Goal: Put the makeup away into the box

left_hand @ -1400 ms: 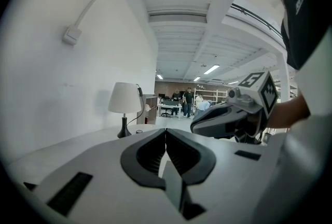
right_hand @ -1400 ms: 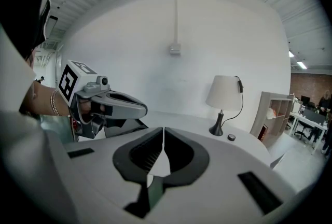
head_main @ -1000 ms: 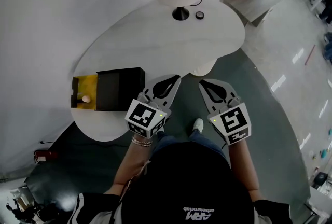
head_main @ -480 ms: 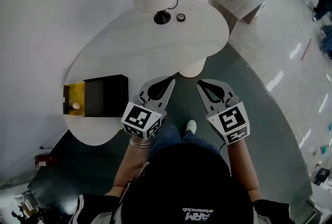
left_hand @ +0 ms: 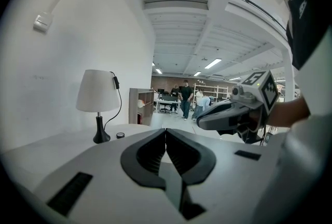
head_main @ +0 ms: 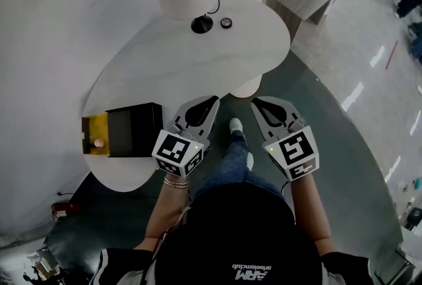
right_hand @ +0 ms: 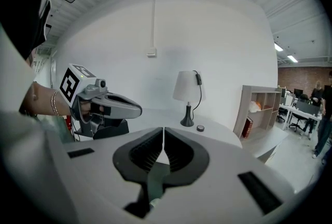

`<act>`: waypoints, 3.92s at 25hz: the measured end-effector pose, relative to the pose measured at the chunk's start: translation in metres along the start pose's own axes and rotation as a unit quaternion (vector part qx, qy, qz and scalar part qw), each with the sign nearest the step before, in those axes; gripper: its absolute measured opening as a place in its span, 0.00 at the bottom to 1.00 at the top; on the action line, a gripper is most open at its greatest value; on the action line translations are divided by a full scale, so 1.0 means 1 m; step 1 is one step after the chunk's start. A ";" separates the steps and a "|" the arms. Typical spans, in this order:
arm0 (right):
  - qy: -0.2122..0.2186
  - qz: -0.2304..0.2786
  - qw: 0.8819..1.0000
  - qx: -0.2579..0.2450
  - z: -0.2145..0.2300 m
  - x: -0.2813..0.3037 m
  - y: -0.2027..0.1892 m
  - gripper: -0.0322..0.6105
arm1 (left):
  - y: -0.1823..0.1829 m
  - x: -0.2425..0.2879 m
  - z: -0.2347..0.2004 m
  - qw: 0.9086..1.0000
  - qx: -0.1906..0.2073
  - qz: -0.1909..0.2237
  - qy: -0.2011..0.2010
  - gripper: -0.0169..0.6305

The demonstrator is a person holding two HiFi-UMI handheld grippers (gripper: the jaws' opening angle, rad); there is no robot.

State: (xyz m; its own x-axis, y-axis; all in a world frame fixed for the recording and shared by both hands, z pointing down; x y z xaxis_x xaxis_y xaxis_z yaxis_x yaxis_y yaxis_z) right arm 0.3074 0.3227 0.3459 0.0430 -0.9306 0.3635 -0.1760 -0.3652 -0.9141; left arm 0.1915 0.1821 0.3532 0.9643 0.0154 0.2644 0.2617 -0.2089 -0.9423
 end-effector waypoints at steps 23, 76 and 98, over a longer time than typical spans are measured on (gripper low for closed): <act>0.017 -0.011 1.000 -0.007 0.104 0.105 0.026 0.09 | 0.041 0.093 -0.099 1.000 -0.024 -0.003 0.015 0.05; 0.074 -0.055 0.996 -0.021 0.173 0.221 0.033 0.09 | 0.034 0.150 -0.187 0.996 -0.068 -0.032 0.053 0.05; 0.277 -0.095 0.950 -0.111 0.256 0.286 0.005 0.09 | 0.017 0.186 -0.184 0.953 -0.148 -0.024 0.263 0.05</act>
State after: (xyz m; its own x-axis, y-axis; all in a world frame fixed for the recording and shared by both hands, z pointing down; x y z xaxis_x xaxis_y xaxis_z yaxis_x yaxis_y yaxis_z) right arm 0.5701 0.0486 0.3995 -0.4181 -0.6704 0.6130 -0.4221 -0.4541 -0.7846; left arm 0.3680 0.0013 0.4242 0.7769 -0.4447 0.4457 0.2070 -0.4881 -0.8479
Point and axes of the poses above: the fingertips, and each gripper's own axes: x forward along the fingers, z to its right, y out of its top, the point moved 8 cm from there along -x, backward along the fingers, and after that the axes turned 9 degrees about -x, right-handed, at the moved point
